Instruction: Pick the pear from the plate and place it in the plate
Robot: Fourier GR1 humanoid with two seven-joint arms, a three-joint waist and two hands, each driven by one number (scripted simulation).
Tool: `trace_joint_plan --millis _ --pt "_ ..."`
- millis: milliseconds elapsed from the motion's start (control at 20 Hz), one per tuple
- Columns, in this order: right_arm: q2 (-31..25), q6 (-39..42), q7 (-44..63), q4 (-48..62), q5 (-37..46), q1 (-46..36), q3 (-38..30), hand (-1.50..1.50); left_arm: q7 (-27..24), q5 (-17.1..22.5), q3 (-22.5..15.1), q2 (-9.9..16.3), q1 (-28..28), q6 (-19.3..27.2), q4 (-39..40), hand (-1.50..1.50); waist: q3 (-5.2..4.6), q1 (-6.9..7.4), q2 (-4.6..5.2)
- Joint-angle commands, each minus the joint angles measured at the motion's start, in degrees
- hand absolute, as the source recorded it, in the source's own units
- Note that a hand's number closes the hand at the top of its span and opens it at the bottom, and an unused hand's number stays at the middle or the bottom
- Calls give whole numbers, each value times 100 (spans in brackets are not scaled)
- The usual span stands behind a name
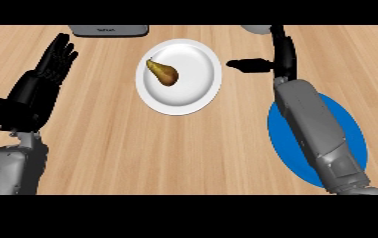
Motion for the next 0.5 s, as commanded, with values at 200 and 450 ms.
trace_joint_plan --millis 200,450 --pt "-552 675 280 -1030 87 801 -21 -150 -205 57 142 -34 3 -179 194 0 0 22 9" --pt "-1170 974 42 -1337 139 1352 -214 -150 -182 -251 -112 -275 55 51 215 0 0 11 10"
